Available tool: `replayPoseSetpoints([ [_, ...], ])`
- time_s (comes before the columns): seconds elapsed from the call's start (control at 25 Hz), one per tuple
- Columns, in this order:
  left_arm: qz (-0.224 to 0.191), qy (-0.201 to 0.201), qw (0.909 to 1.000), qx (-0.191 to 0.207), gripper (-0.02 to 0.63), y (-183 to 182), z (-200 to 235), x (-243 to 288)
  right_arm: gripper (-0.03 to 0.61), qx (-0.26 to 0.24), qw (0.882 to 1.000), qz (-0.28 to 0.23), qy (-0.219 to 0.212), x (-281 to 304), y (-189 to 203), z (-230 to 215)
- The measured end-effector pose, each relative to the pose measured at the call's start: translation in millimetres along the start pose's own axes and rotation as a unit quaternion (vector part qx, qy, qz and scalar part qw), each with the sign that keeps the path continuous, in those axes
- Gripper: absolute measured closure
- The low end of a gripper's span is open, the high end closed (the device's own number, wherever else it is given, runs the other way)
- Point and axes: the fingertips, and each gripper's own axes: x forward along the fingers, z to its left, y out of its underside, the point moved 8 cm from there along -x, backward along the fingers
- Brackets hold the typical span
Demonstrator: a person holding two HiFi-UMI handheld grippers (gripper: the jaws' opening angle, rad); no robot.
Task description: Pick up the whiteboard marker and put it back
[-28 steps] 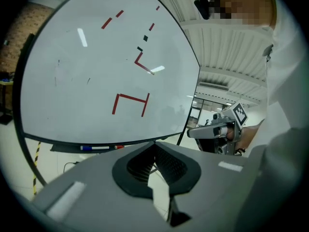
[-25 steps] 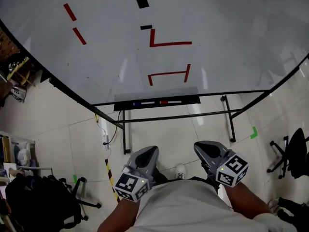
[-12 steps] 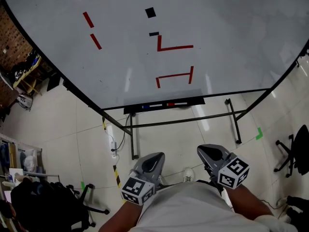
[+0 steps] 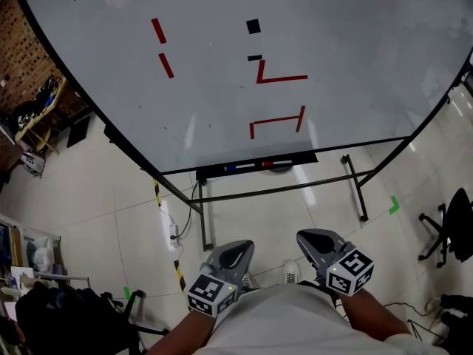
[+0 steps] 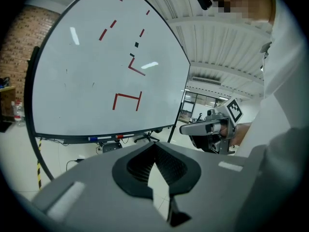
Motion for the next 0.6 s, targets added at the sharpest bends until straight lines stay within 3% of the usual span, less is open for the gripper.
replayPoseSetpoints([
  [0.6,0.005,0.000,0.9999,-0.010,0.597,-2,3,-1,0.578,0.019,1.000,0.024,-0.002,6,12,1],
])
